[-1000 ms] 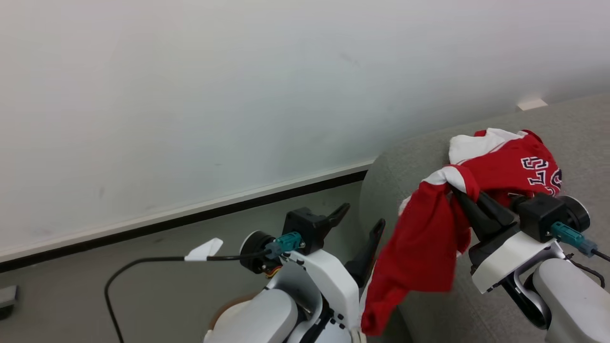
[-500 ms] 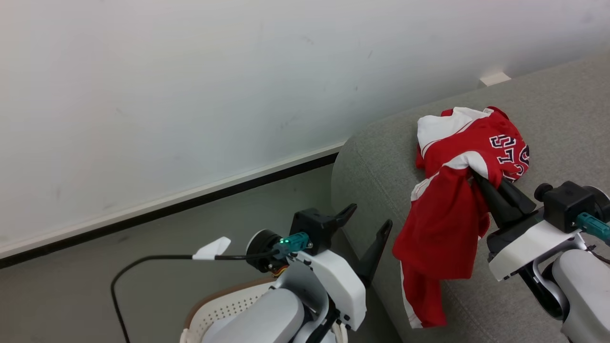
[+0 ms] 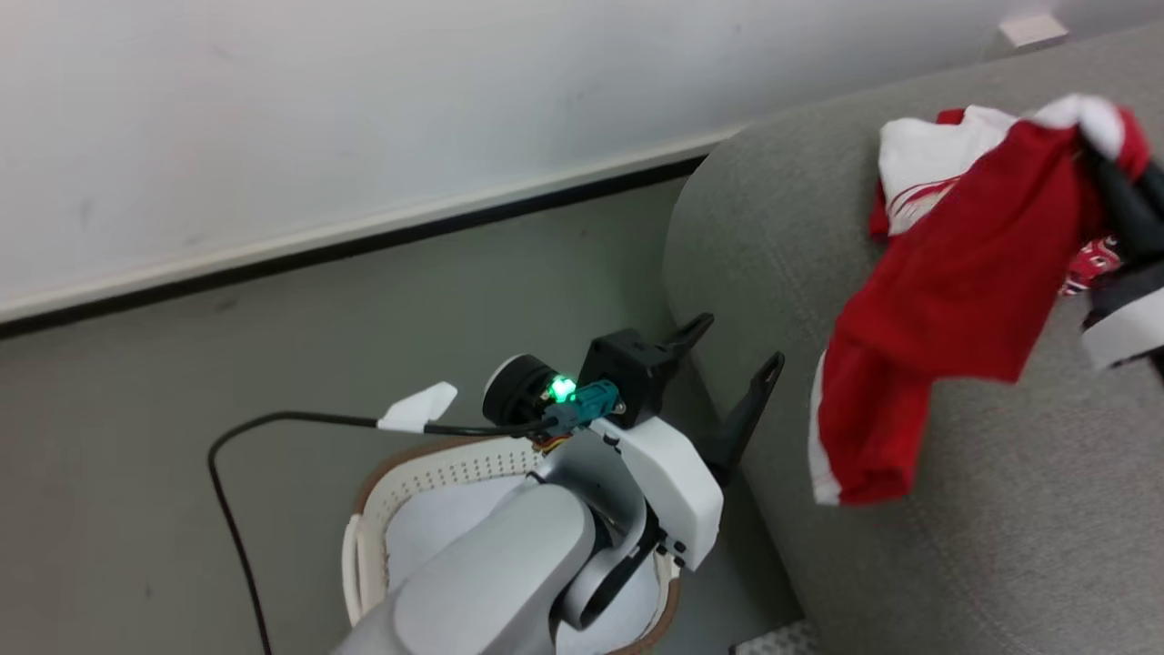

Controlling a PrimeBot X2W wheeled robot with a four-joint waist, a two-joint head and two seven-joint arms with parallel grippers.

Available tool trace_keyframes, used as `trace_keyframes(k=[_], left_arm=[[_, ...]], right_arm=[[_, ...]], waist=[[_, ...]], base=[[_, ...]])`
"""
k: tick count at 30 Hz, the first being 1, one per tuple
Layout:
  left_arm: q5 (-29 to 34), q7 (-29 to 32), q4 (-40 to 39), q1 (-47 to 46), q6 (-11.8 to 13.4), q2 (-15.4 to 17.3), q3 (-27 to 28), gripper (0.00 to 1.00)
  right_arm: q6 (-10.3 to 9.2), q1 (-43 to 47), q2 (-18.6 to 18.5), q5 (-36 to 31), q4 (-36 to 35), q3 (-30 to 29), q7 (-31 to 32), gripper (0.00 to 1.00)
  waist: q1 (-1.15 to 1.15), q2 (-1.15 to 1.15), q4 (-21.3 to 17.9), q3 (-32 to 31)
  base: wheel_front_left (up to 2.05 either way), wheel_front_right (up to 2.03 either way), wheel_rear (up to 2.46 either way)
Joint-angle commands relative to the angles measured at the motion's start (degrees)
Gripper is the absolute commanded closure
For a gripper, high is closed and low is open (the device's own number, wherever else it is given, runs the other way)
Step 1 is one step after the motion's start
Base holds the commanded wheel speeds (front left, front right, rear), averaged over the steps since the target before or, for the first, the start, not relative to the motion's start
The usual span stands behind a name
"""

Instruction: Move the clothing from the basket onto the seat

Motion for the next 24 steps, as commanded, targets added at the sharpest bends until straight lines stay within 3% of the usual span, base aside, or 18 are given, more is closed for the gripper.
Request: trace_keyframes(k=[1, 10, 14, 18, 24], left_arm=[[0.7, -0.1, 0.0, -1.0, -0.2, 0.5, 0.1, 0.0], [1.9, -1.5, -0.1, -5.5, -0.8, 0.4, 0.4, 0.0], [1.8, -2.3, -0.3, -6.7, -1.0, 0.1, 0.3, 0.0], [1.9, -3.2, 0.0, -7.2, -1.1, -0.1, 0.1, 0.0], [1.6, -5.0, 1.1, -7.4, -1.4, 0.1, 0.3, 0.0]], right_arm=[[-0.15, -2.8, -1.0, -0.5, 0.5, -1.0, 0.0, 1.0], [-0.15, -22.1, -11.0, -1.0, 9.3, -15.8, 1.5, 1.0], [-0.15, -25.6, -13.1, -4.8, 16.1, -20.7, 2.0, 1.0], [-0.15, -22.9, -11.9, -7.2, 24.1, -25.1, 1.0, 1.0], [-0.15, -14.7, -5.8, -9.8, 32.5, -31.8, -0.1, 1.0]], waist=[[-0.01, 0.0, 4.3, 5.9], [-0.01, 0.0, 10.3, 14.2], [-0.01, 0.0, 12.2, 16.6], [-0.01, 0.0, 13.2, 18.5], [-0.01, 0.0, 13.6, 19.0]], base=[[0.0, 0.0, 0.0], [0.0, 0.0, 0.0], [0.0, 0.0, 0.0], [0.0, 0.0, 0.0], [0.0, 0.0, 0.0]])
